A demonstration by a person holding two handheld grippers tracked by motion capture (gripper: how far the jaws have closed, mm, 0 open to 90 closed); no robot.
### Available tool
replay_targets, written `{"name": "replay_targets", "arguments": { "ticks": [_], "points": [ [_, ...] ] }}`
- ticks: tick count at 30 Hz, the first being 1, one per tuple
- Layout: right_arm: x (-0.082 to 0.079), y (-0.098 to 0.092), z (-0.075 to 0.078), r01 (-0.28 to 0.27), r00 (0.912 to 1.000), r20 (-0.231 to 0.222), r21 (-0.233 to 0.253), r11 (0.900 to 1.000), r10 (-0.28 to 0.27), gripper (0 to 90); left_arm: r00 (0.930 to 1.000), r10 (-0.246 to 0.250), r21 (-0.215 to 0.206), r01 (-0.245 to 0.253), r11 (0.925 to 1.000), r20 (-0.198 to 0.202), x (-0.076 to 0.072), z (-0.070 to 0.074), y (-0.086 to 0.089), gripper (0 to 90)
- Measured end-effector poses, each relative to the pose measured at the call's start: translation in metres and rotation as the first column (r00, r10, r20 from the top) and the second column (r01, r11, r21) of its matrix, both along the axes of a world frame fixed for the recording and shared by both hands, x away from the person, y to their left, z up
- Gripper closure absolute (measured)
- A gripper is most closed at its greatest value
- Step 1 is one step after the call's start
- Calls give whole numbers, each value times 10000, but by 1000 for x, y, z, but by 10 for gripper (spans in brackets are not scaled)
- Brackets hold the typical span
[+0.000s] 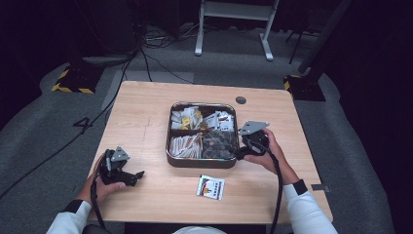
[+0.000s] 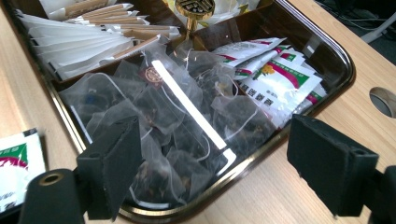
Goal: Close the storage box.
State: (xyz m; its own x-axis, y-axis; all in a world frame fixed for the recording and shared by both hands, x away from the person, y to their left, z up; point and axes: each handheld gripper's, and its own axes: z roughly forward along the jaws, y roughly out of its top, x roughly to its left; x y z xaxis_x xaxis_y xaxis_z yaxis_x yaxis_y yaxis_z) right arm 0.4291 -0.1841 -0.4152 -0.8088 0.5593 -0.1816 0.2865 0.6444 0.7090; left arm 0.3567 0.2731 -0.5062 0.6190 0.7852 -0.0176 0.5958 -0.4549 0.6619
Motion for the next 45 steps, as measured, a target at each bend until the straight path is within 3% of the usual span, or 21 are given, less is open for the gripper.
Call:
{"name": "replay_targets", "arguments": {
  "ticks": [11, 25, 33, 45],
  "points": [
    [-15, -20, 0, 52, 9999, 106, 62, 10000, -52, 191, 10000, 0, 3, 0, 10000, 0, 0, 0, 0, 5],
    [-25, -42, -14, 332, 9994, 19, -381, 9987, -332, 190, 10000, 0, 3, 0, 10000, 1, 0, 0, 0, 5],
    [-30, -57, -26, 653, 9978, -47, -584, 9962, -657, 190, 10000, 2, 1, -2, 10000, 0, 0, 0, 0, 5],
    [-37, -88, -44, 1349, 9900, -350, -483, 9897, -1367, 193, 10000, 2, 1, -2, 10000, 0, 0, 0, 0, 5]
  ]
}}
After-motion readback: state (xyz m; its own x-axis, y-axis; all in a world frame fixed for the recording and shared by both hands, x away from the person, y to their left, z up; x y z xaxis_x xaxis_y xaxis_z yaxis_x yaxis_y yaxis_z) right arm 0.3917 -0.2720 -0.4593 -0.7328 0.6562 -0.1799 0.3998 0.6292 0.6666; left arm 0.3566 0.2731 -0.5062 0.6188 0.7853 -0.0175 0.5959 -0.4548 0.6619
